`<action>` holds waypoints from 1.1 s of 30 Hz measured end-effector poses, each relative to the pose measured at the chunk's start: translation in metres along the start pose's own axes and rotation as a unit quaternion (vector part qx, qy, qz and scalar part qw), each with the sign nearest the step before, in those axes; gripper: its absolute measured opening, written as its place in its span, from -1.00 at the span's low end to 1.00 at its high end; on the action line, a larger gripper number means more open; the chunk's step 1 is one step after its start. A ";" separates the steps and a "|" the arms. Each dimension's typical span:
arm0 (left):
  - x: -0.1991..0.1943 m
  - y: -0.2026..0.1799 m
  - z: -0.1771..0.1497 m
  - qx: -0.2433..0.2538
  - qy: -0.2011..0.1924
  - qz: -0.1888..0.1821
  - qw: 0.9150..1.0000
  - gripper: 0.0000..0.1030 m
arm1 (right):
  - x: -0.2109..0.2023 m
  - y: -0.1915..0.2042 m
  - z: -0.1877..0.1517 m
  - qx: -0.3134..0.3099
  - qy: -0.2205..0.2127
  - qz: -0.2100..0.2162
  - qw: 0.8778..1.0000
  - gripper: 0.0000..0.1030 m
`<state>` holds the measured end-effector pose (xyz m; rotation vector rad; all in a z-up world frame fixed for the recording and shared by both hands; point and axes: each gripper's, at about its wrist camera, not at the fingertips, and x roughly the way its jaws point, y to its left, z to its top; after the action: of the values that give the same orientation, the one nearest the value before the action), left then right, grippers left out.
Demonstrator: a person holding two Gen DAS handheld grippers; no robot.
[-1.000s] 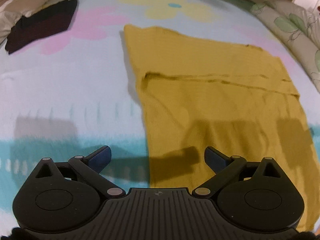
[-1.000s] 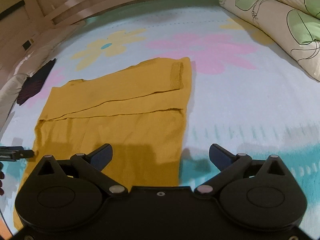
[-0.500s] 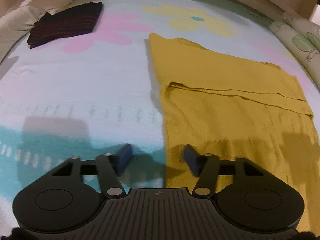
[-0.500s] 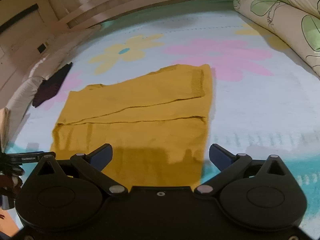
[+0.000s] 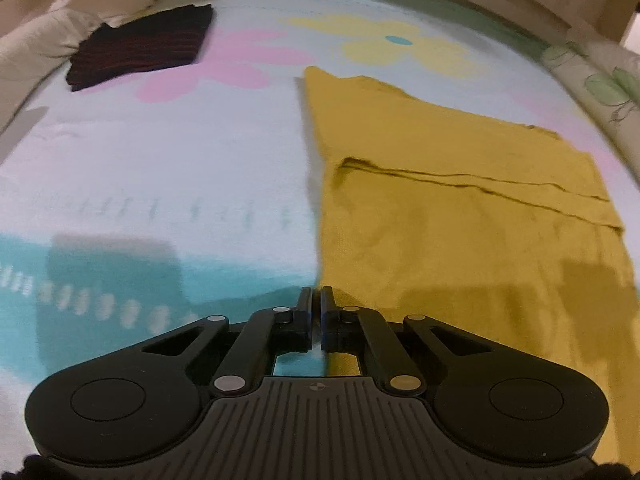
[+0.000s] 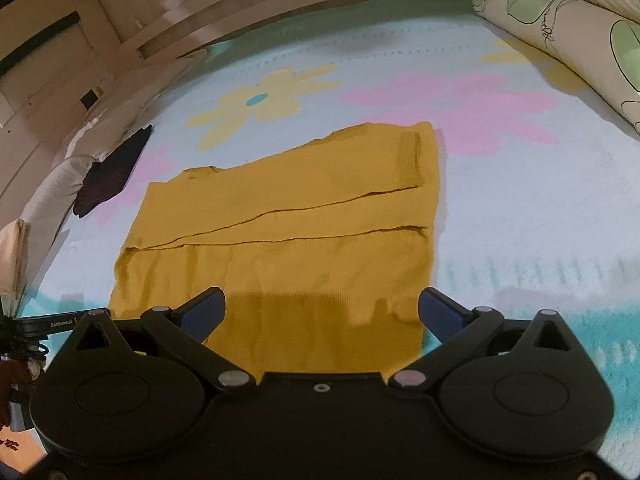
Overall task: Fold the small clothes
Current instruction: 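Move both tools along the sweater body to its hem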
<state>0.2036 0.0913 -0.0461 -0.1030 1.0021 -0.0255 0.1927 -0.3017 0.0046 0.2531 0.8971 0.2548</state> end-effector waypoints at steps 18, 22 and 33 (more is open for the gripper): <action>-0.044 0.004 -0.046 -0.021 -0.002 -0.057 0.998 -0.48 | -0.020 -0.021 -0.014 0.021 0.011 0.000 1.000 0.99; -0.059 0.007 -0.066 -0.024 -0.002 -0.060 0.998 -0.21 | -0.033 -0.026 -0.030 0.025 0.018 -0.008 0.999 0.99; -0.079 -0.003 -0.102 0.005 0.009 -0.067 0.998 0.54 | -0.063 -0.037 -0.090 0.057 0.036 -0.012 0.998 0.99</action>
<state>0.0754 0.0861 -0.0334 -0.1616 1.0107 -0.1537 0.0873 -0.3472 -0.0150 0.3411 0.9874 0.1915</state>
